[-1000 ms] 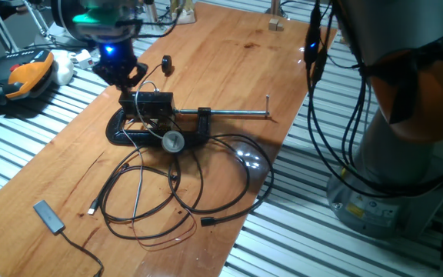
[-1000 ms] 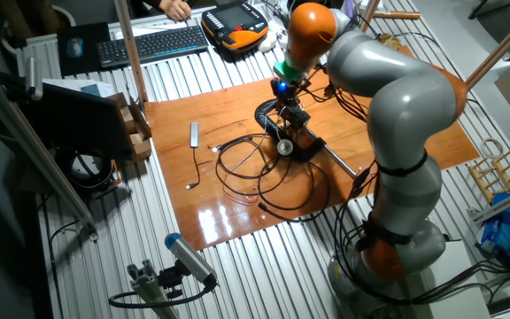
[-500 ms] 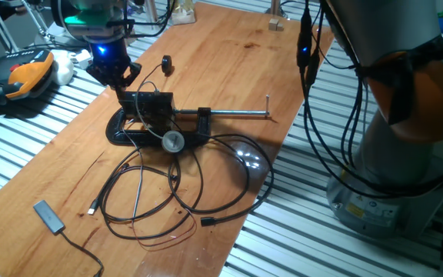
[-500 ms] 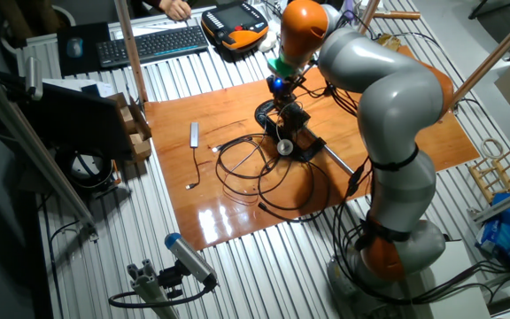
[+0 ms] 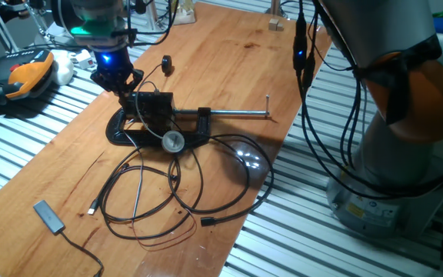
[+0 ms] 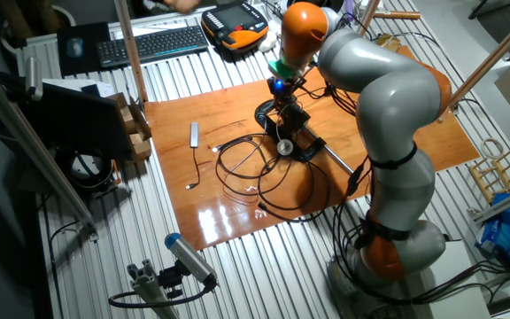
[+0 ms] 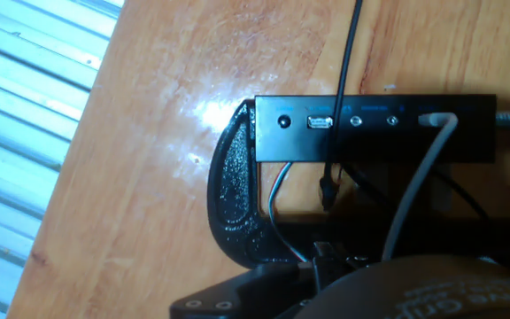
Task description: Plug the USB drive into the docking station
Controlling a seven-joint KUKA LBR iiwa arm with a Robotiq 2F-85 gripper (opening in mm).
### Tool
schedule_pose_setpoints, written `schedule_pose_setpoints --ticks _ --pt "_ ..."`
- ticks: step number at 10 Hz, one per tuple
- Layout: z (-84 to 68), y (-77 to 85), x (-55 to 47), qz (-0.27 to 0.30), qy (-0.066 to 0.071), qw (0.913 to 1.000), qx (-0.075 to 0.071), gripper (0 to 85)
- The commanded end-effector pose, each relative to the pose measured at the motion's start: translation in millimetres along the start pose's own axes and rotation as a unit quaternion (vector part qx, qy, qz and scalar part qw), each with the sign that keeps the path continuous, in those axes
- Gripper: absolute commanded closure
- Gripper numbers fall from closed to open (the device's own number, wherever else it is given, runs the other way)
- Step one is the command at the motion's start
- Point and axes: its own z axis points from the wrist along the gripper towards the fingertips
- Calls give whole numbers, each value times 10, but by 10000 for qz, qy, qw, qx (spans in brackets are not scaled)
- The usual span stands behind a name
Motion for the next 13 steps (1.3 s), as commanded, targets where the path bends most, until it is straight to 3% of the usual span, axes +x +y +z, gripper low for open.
schedule_pose_setpoints --ticks 1,3,7,9,13 --pt "36 -2 -12 -29 3 10000 -13 850" --pt "79 5 -24 -59 48 10000 -9 850" --pt "102 10 -39 -36 301 9994 136 850" --pt "105 10 -78 -59 570 9981 204 850" --pt "117 -14 -125 -57 899 9958 185 850"
